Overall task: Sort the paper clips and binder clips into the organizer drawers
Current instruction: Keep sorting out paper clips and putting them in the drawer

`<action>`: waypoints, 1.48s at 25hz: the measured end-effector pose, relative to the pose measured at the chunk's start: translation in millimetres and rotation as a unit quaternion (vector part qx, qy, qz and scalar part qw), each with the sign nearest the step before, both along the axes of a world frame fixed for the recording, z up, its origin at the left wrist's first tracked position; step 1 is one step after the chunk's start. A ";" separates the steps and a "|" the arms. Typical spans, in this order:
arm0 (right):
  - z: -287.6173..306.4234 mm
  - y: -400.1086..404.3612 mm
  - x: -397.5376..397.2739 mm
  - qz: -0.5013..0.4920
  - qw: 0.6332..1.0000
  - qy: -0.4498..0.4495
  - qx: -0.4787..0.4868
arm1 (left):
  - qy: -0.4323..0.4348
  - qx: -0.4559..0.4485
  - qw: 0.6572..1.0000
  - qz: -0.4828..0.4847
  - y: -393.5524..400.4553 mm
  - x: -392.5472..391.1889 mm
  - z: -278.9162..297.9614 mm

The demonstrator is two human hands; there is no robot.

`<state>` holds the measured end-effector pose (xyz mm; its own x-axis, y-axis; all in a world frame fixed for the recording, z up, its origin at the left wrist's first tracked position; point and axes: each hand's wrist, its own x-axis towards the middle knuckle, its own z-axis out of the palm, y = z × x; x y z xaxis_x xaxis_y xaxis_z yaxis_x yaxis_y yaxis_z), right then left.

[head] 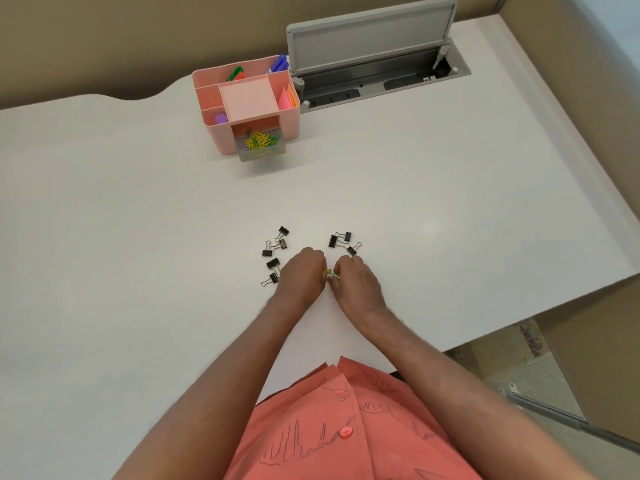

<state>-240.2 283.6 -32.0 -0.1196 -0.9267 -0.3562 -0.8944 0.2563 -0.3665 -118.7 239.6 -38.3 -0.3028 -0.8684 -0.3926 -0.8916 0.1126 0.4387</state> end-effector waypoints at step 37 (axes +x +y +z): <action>74.4 -218.9 40.5 -0.032 0.957 -0.280 -0.066 | 0.024 -0.194 0.963 0.186 -220.1 101.6 40.2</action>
<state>-199.7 64.6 42.4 -0.0026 -0.9653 -0.2612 -0.5323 0.2225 -0.8168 -17.0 19.5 1.9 0.0476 -0.9988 -0.0092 -0.8818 -0.0463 0.4694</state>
